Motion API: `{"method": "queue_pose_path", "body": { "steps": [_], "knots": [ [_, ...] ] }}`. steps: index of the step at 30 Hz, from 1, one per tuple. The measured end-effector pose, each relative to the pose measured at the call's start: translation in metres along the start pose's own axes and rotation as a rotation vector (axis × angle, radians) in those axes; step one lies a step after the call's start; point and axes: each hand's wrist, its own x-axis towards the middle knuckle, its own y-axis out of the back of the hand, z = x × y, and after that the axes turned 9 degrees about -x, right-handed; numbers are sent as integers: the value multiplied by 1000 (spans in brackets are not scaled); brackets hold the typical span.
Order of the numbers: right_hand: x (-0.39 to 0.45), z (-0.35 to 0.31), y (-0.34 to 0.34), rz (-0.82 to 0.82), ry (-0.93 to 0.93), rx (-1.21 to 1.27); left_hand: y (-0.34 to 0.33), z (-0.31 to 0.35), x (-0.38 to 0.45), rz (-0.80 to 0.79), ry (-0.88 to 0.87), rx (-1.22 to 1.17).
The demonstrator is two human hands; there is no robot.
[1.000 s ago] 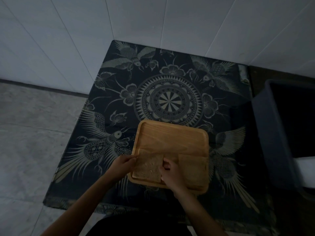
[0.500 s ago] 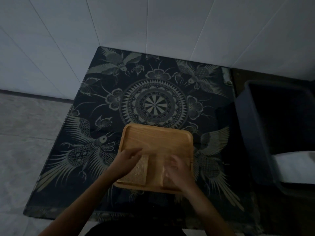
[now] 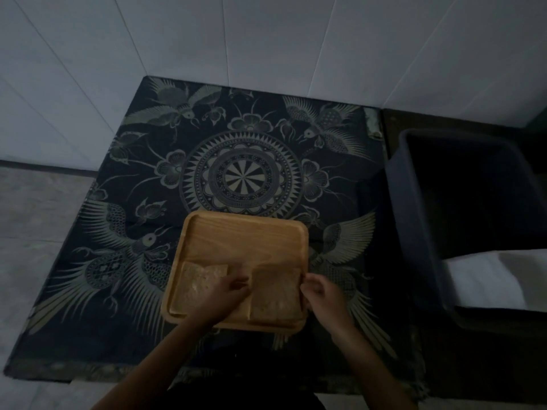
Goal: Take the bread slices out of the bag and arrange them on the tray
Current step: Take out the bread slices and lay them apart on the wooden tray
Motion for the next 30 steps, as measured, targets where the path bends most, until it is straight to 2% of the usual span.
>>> {"method": "queue_pose_path", "body": {
  "steps": [6, 11, 18, 30],
  "knots": [
    [-3, 15, -9, -70, -28, 8, -19, -9, -3, 29, -27, -8],
    [-1, 17, -10, -56, -20, 7, -22, -12, -6, 75, -37, 2],
    [-1, 13, -17, -105, -73, 138, -22, -13, -8, 150, -58, -99],
    [3, -25, -38, -134, -56, 287, 26, -7, -13, 114, -146, -200]
  ]
}}
